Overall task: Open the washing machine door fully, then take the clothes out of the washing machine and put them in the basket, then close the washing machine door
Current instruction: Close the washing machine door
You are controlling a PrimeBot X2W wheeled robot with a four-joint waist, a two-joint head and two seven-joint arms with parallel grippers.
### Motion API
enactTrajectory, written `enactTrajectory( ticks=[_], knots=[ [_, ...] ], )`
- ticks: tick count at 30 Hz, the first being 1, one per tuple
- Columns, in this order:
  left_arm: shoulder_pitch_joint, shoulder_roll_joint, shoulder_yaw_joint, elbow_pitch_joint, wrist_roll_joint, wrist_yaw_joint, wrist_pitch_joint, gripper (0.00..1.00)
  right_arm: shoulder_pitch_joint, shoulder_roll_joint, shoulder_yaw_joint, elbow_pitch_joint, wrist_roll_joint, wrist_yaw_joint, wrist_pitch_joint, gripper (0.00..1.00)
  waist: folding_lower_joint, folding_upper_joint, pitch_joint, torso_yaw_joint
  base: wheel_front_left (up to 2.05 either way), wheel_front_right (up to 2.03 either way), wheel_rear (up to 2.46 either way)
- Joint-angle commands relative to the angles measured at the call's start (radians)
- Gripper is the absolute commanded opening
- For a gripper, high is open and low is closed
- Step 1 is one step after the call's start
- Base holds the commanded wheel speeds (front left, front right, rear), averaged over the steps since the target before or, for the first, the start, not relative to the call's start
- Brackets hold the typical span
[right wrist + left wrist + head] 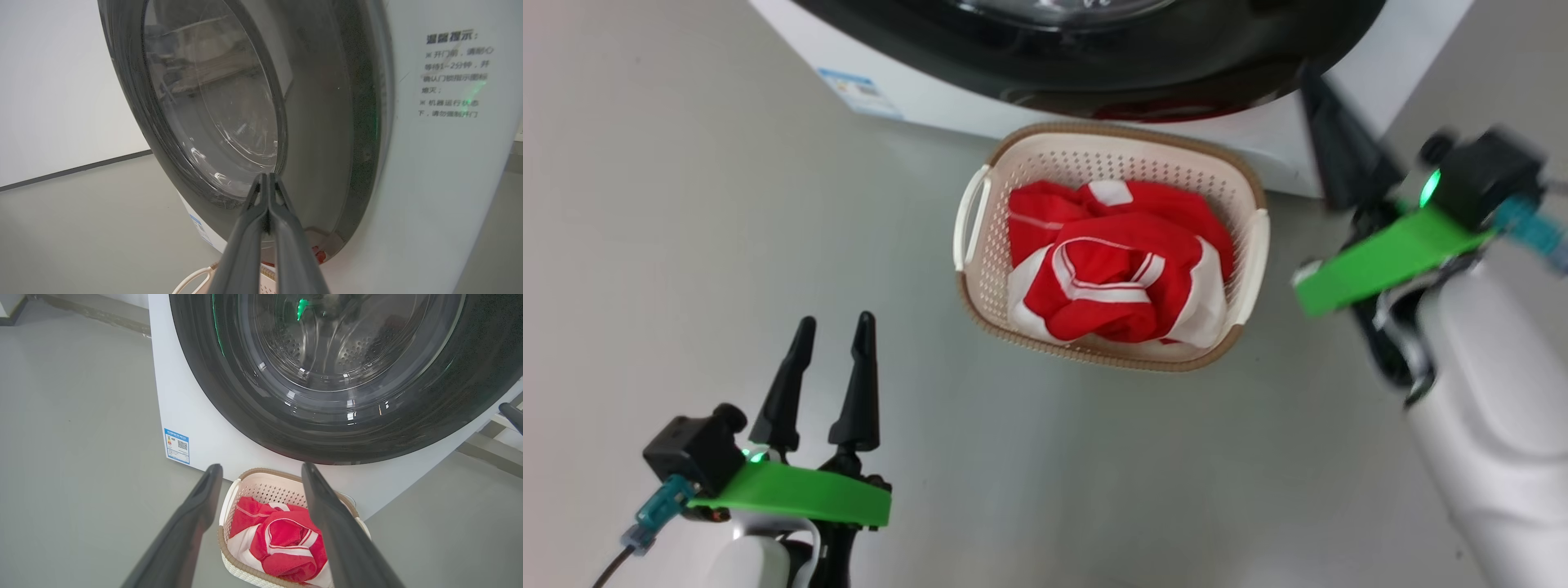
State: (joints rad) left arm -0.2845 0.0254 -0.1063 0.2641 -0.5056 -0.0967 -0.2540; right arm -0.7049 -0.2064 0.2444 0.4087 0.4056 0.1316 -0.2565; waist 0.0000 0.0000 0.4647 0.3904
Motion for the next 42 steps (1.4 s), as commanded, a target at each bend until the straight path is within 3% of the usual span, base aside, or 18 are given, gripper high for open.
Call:
enactTrajectory(
  ticks=[1, 2, 3, 4, 28, 42],
  knots=[
    [0.02, 0.025, 0.045, -0.013, 0.016, -0.003, -0.008, 1.0, 0.047, 0.026, 0.03, -0.03, 0.007, -0.001, -0.005, 0.32, 0.0, 0.0, -0.04, -0.034, 0.0, 0.0, 0.0],
    [0.023, 0.025, 0.052, -0.011, 0.025, -0.005, -0.008, 1.0, 0.071, 0.027, 0.038, -0.031, 0.008, -0.001, -0.005, 0.45, 0.0, 0.0, -0.049, -0.043, 0.0, 0.0, 0.0],
    [0.027, 0.025, 0.059, -0.008, 0.036, -0.007, -0.008, 1.0, 0.094, 0.03, 0.042, -0.033, 0.01, -0.001, -0.005, 0.8, 0.0, 0.0, -0.059, -0.052, 0.0, 0.0, 0.0],
    [0.03, 0.025, 0.066, -0.005, 0.046, -0.009, -0.008, 1.0, 0.115, 0.034, 0.044, -0.035, 0.012, -0.001, -0.005, 1.0, 0.0, 0.0, -0.068, -0.061, 0.0, 0.0, 0.0],
    [0.121, 0.025, 0.141, -0.01, 0.222, -0.034, -0.008, 1.0, 0.54, 0.085, -0.126, -0.137, 0.014, -0.001, -0.005, 1.0, 0.0, 0.0, -0.259, -0.279, 0.0, 0.0, 0.0],
    [0.18, 0.051, 0.136, -0.055, 0.244, -0.034, -0.008, 1.0, 0.678, 0.092, -0.225, -0.196, 0.011, -0.001, -0.005, 1.0, 0.0, 0.0, -0.326, -0.343, 0.0, 0.0, 0.0]
  ],
)
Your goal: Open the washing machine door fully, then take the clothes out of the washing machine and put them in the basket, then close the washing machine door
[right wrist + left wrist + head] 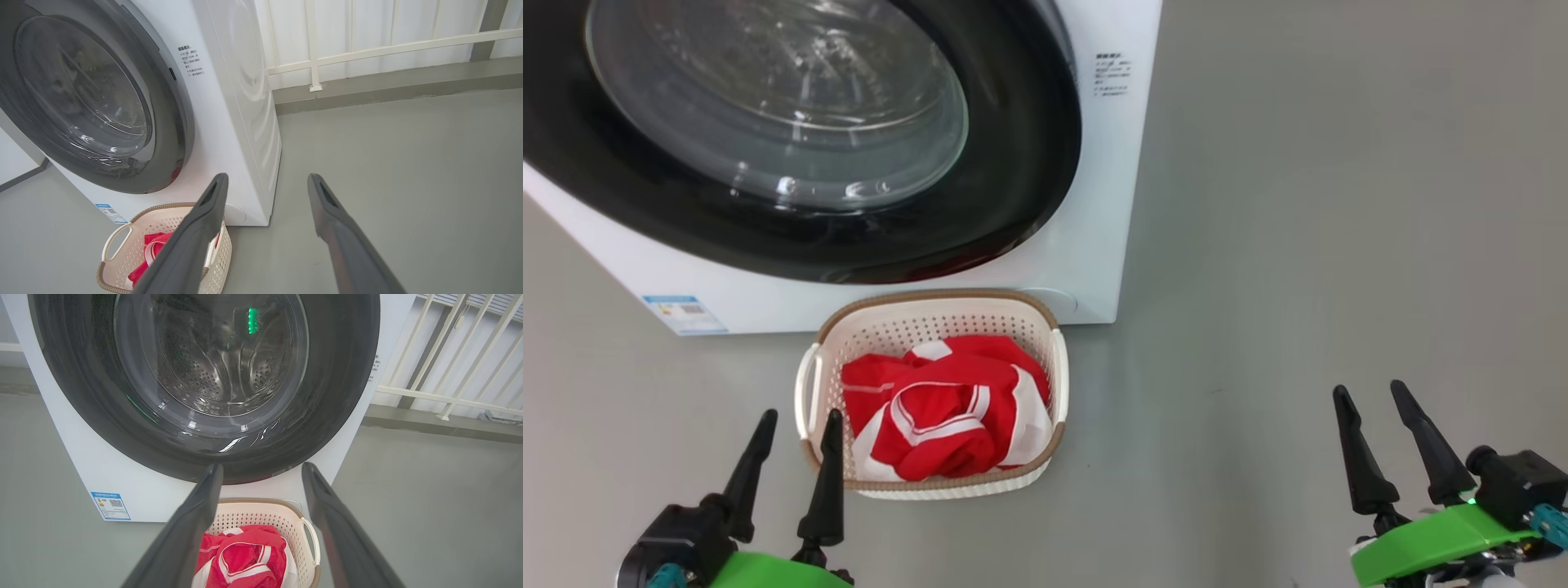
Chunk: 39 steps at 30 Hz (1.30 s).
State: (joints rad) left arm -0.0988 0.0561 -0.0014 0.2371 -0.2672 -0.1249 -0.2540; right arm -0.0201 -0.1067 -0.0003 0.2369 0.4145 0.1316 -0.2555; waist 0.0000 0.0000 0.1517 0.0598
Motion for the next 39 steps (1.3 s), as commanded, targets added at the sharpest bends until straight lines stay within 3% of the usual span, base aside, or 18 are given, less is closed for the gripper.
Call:
enactTrajectory(
  ticks=[1, 17, 39],
  knots=[
    [-0.002, 0.022, 0.031, -0.033, 0.007, -0.006, -0.008, 1.0, 0.003, -0.005, 0.012, -0.03, 0.001, -0.001, -0.006, 1.0, 0.0, 0.0, -0.017, -0.016, 0.0, 0.0, 0.0],
    [0.026, 0.024, 0.047, -0.068, 0.025, -0.006, -0.008, 1.0, 0.067, 0.022, -0.052, -0.069, -0.013, -0.001, -0.006, 1.0, 0.0, 0.0, -0.02, -0.032, 0.0, 0.0, 0.0],
    [0.021, 0.04, 0.037, -0.069, -0.022, -0.006, -0.008, 1.0, 0.062, 0.034, -0.049, -0.072, -0.019, -0.001, -0.006, 1.0, 0.0, 0.0, -0.017, -0.026, 0.0, 0.0, 0.0]
  ],
)
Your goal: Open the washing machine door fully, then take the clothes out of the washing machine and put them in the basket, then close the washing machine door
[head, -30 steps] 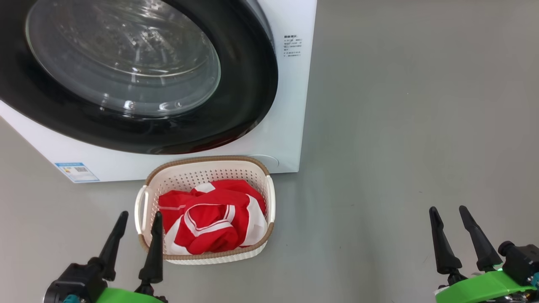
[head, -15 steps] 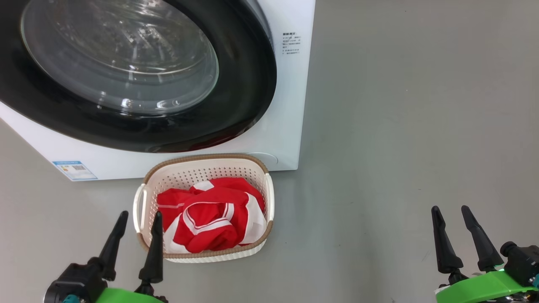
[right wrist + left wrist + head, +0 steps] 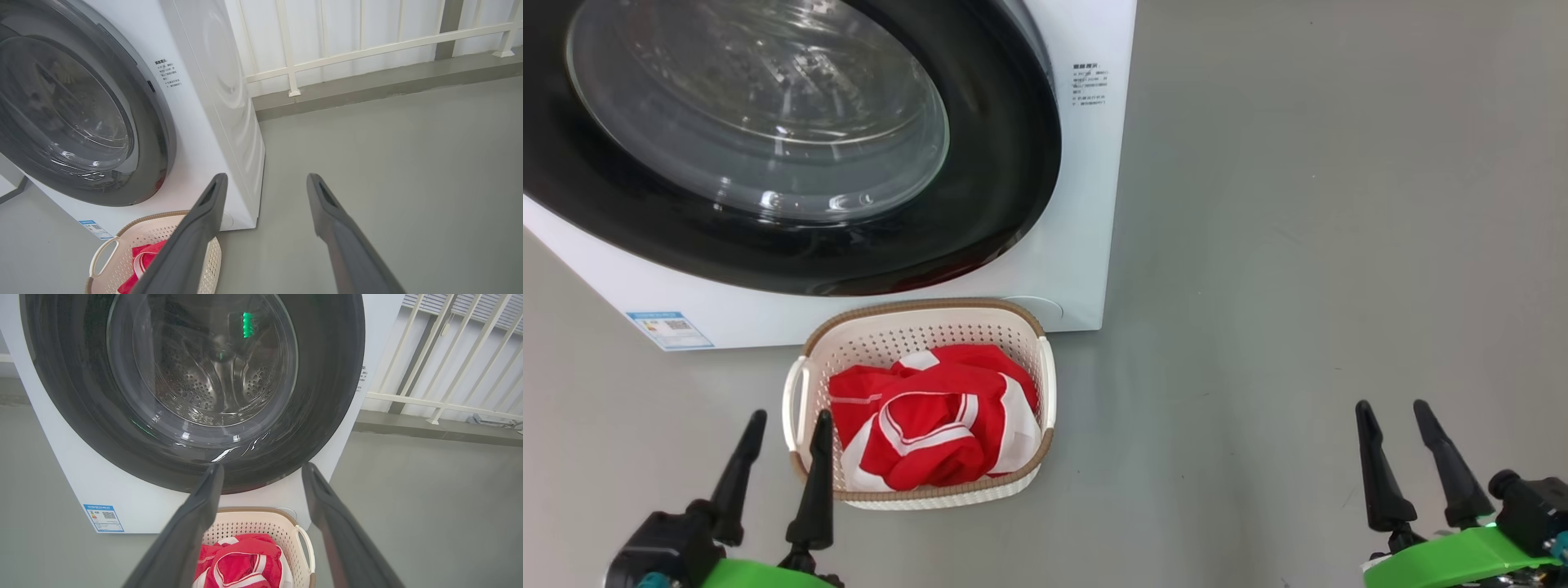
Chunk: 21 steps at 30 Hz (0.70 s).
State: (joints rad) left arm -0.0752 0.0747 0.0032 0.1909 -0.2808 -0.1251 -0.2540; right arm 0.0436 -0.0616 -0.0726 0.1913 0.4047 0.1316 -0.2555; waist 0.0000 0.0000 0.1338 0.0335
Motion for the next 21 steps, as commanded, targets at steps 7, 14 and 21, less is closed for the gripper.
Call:
enactTrajectory(
  ticks=[7, 14, 21],
  knots=[
    [0.016, -0.019, -0.008, 0.058, -0.01, 0.001, 0.009, 0.0, -0.001, 0.018, 0.006, 0.06, 0.009, 0.0, 0.002, 0.0, 0.0, 0.0, 0.0, 0.0, 0.0, 0.0, 0.0],
    [0.017, -0.017, -0.005, 0.054, -0.088, 0.001, 0.027, 0.0, -0.005, 0.014, 0.008, 0.057, 0.08, 0.0, 0.02, 0.0, 0.0021, 0.0, -0.01, -0.002, 0.0, 0.0, 0.0],
    [0.011, -0.015, -0.001, 0.058, -0.165, 0.001, 0.044, 0.0, -0.017, 0.011, 0.009, 0.059, 0.151, 0.0, 0.037, 0.0, 0.0001, 0.0, -0.015, -0.004, 0.0, 0.0, 0.0]
  ],
)
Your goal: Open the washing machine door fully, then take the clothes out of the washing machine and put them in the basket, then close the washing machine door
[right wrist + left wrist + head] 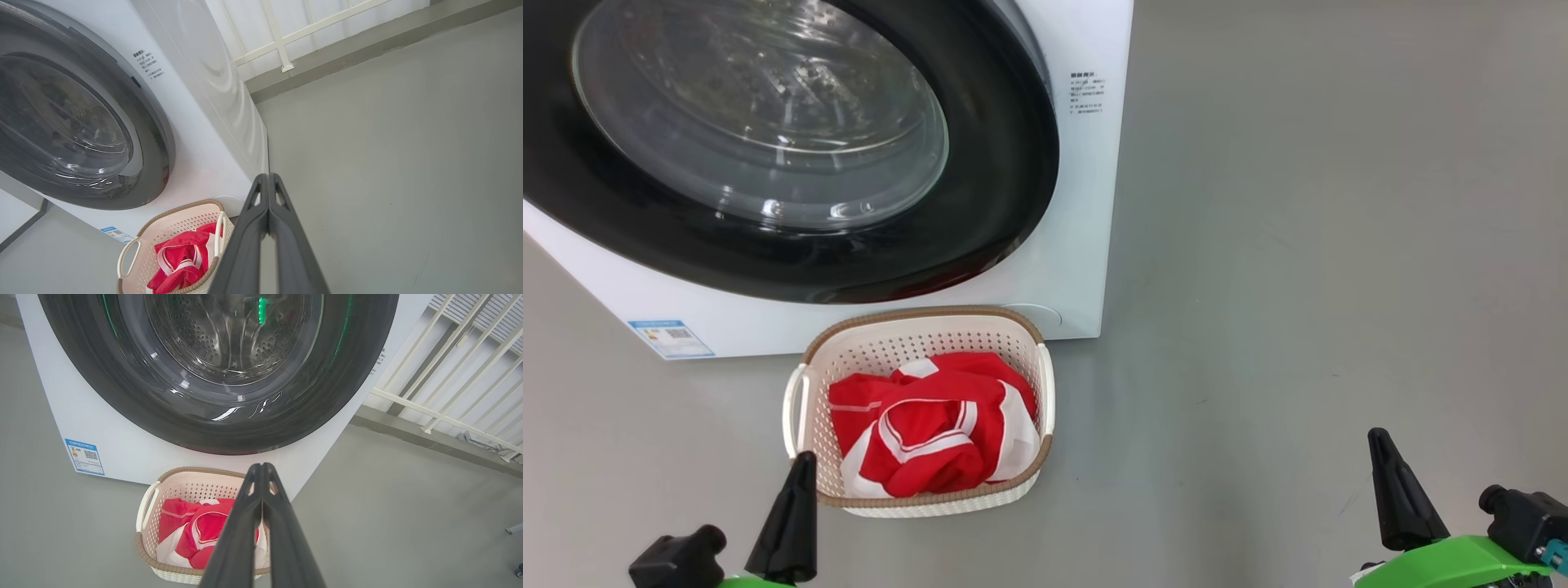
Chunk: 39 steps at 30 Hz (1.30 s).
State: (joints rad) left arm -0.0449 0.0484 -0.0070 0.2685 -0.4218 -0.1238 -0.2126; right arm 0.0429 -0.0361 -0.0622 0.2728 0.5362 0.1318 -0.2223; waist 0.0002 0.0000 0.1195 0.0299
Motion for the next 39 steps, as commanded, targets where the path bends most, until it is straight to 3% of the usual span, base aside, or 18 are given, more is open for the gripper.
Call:
enactTrajectory(
  ticks=[1, 39],
  knots=[
    [-0.02, 0.012, 0.009, -0.019, -0.035, -0.001, 0.005, 0.0, -0.017, -0.015, -0.001, -0.022, 0.03, 0.0, 0.007, 0.0, -0.0001, 0.0, -0.002, -0.001, 0.0, 0.0, 0.0],
    [-0.034, 0.017, 0.036, -0.02, -0.446, -0.003, 0.107, 0.0, -0.063, -0.025, -0.004, -0.024, 0.405, 0.0, 0.11, 0.0, -0.0002, 0.0, -0.042, -0.011, 0.0, 0.0, 0.0]
  ],
)
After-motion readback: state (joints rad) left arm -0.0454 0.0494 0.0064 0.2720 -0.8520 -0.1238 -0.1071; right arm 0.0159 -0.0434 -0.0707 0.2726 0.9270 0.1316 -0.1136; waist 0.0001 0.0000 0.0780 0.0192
